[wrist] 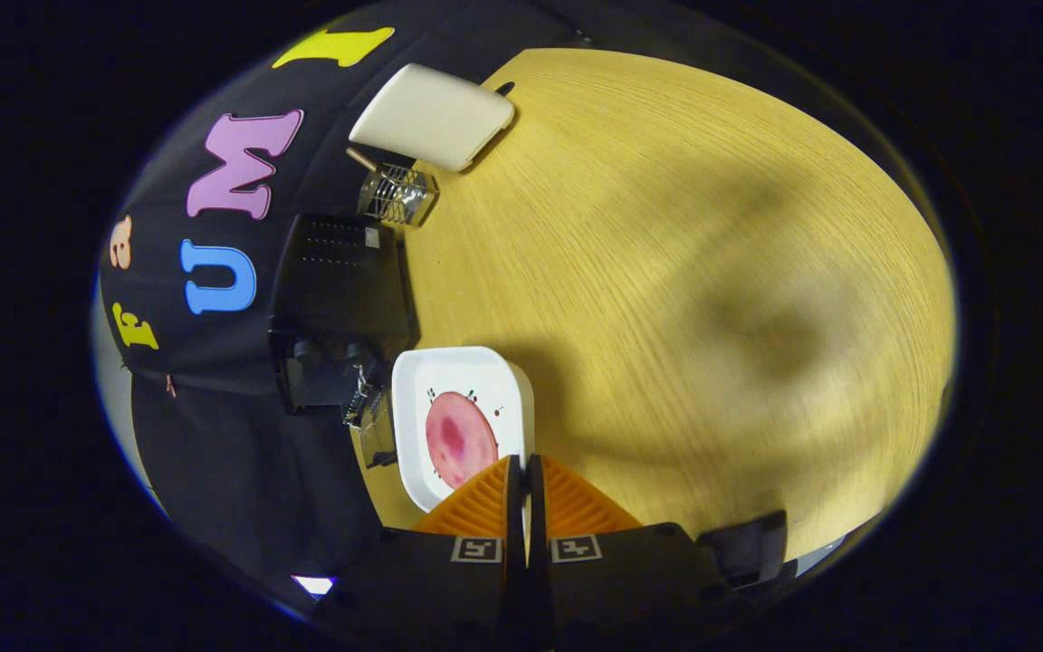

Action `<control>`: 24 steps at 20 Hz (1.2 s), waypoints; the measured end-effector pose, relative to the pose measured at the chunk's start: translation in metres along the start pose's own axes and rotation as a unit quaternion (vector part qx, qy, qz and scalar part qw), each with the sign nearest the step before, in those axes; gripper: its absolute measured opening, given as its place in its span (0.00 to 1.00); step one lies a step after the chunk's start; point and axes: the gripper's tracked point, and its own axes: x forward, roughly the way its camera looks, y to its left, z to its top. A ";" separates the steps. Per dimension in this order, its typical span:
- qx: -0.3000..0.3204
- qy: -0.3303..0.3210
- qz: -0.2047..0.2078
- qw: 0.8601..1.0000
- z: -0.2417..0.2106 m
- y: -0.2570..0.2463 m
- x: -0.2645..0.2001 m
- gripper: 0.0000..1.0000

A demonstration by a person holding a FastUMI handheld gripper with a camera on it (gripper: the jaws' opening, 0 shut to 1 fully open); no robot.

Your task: Open the toaster oven, put the food inside, and close the toaster oven door.

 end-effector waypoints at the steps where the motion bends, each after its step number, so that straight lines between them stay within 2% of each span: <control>1: 0.001 -0.003 0.002 1.000 -0.006 0.009 -0.002 0.05; 8: 0.021 -0.016 0.023 0.999 -0.057 0.079 -0.001 0.05; 13: 0.010 -0.031 0.020 0.999 -0.087 0.128 0.019 0.05; 21: 0.017 -0.029 0.020 0.999 -0.129 0.205 0.085 0.05; 24: 0.022 -0.032 0.004 0.999 -0.140 0.219 0.115 0.05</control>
